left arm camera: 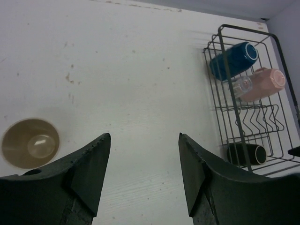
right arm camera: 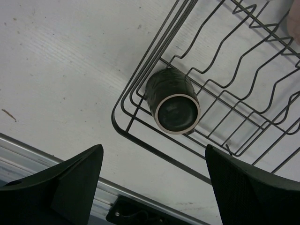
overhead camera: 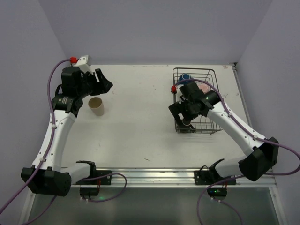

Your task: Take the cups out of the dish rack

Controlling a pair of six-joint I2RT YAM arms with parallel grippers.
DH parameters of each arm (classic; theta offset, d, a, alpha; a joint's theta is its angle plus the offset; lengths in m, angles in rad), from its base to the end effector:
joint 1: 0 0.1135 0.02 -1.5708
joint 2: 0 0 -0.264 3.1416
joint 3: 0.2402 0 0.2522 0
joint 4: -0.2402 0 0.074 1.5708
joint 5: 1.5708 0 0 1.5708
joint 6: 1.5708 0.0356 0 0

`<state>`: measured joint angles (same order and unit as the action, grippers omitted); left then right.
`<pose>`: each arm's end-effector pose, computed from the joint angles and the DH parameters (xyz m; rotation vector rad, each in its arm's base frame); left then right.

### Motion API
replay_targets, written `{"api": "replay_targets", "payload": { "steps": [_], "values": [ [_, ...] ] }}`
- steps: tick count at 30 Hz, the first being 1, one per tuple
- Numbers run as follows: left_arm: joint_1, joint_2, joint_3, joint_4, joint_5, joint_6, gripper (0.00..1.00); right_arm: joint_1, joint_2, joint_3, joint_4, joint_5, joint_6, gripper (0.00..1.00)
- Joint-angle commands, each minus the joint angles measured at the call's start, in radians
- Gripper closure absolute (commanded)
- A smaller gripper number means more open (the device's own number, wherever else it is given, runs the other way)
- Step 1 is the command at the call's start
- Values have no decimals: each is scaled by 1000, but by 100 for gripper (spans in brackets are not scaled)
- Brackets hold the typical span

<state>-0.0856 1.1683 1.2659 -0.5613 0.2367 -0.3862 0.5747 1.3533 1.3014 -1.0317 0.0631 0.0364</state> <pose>0.2500 -0.0298 0.3914 -0.1585 2.0566 -0.5350 0.2212 0.1406 0.3217 -0.6861 2.5659 0.1186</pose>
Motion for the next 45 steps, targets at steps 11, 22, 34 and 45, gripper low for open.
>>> {"api": "replay_targets", "payload": {
  "steps": [11,22,34,45],
  "values": [
    [1,-104,-125,233,294,-54,36,-22,112,-63,55,75,-69,14],
    [-2,-96,-168,271,320,-37,36,-47,63,-56,114,24,-82,22],
    [-9,-113,-237,347,368,-69,37,-73,155,33,-2,102,-82,15],
    [-16,-139,-313,402,394,-57,37,-119,21,27,101,-57,-182,1]
  ]
}}
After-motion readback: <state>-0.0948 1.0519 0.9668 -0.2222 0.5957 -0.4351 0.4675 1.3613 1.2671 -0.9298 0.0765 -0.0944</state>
